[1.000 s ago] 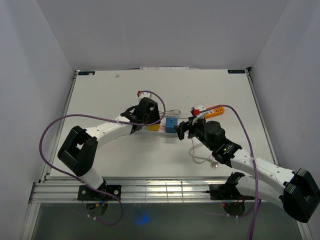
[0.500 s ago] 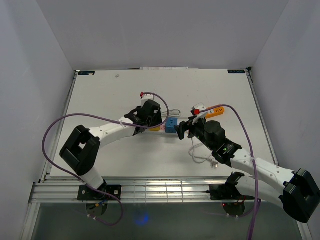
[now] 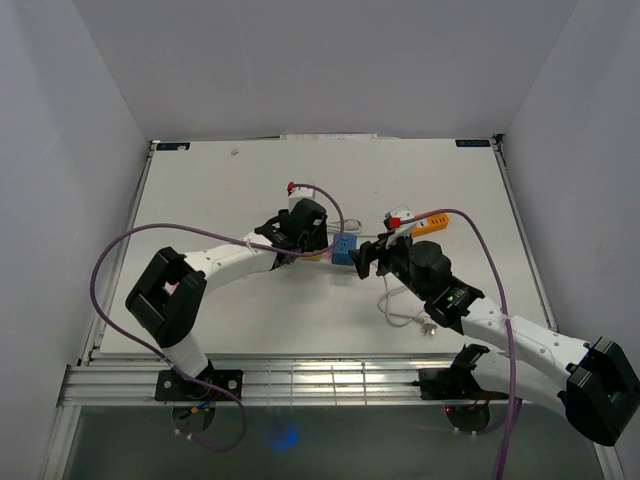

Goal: Insert the plug

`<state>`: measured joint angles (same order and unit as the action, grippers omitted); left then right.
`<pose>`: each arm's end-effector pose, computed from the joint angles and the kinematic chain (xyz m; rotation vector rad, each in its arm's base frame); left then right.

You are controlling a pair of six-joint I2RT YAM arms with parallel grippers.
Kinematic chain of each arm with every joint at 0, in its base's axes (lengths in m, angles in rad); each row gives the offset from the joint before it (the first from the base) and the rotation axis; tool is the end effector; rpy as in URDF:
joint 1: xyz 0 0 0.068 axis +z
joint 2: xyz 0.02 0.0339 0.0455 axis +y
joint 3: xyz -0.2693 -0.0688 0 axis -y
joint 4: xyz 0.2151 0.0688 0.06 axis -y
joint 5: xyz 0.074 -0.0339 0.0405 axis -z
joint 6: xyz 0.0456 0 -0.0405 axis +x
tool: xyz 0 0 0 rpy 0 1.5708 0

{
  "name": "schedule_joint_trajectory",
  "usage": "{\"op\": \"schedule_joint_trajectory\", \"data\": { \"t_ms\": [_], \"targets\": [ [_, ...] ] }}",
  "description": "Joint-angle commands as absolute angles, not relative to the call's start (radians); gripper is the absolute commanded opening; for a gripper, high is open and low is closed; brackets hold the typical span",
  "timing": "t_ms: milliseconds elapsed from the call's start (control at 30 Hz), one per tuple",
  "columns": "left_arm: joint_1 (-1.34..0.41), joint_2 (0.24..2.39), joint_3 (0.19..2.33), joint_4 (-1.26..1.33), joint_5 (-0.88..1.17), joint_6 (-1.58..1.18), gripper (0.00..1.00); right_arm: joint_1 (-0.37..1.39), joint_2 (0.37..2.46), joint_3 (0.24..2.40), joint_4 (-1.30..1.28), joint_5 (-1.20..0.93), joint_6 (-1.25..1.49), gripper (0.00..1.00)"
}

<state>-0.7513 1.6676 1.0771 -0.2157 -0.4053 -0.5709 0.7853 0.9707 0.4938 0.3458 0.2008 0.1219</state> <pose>0.2595 -0.2178 0.2280 0.0179 2.3036 -0.1944 0.1509 0.1380 0.2748 -0.4161 1.6741 0.5046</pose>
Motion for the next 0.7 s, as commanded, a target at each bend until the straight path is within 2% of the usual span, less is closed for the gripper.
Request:
{"op": "schedule_joint_trajectory", "data": {
  "t_ms": [0,333,667],
  "targets": [
    [-0.77,1.686,1.112,-0.222,-0.42,-0.548,0.0,0.779,0.963,0.528,0.371,0.21,0.126,0.9],
    [-0.801,1.75,1.232,-0.397,-0.498,-0.615,0.0,0.778,0.966,0.531,0.368,0.215,0.126,0.9],
    [-0.842,1.824,1.244,-0.396,-0.569,-0.623,0.0,0.776,0.973,0.531,0.368,0.212,0.132,0.9]
  ]
}}
